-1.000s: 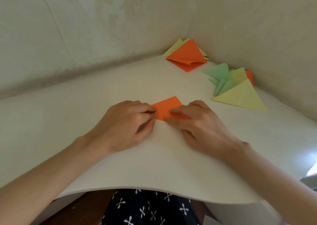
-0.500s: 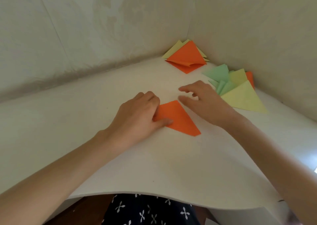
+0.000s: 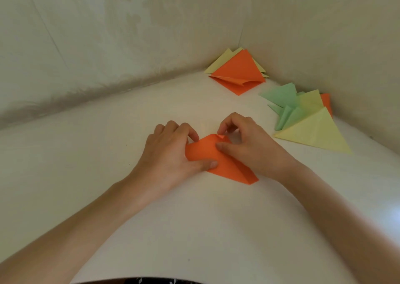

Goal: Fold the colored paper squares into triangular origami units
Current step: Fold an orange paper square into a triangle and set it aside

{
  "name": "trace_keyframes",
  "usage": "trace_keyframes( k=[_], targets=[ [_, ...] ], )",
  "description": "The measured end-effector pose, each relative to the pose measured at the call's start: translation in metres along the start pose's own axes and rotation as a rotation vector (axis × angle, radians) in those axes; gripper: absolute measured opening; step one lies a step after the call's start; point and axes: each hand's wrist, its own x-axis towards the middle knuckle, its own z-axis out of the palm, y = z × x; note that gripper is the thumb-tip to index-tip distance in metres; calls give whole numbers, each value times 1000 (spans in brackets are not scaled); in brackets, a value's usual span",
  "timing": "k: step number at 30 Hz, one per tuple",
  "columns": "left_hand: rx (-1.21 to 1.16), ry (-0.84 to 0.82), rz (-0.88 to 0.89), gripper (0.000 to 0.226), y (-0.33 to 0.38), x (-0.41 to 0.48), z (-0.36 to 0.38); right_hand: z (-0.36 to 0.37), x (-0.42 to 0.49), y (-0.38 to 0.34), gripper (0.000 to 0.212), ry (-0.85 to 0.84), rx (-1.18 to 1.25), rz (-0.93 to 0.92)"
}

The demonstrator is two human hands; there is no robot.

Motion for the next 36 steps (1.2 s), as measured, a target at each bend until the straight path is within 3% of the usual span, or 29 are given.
trace_keyframes(
  k=[3,8,11,18,22,26,30,33,36],
  targets=[
    [-72,48,35,48,-3,0,2,1,0,-4,34,51,260,39],
    [-410,146,152,31,-3,-4,3,-7,-3,-9,36,99,715,167],
    [-503,209,229,24,-1,-5,1,-9,-4,-10,33,95,778,189],
    [-583,176,228,24,-3,-2,3,-8,-5,-9,27,104,752,177],
    [-476,145,232,21,-5,-3,2,-4,-5,-10,17,136,629,137],
    [57,317,344,26,-12,2,5,3,-1,-8,18,172,368,142],
    [201,476,486,18,-11,1,2,4,-1,-4,19,336,512,263],
    [81,439,527,19,-5,-6,5,2,-2,-4,20,411,743,342],
    [-417,271,228,23,3,-9,2,-1,-3,-7,19,468,963,335]
  ],
)
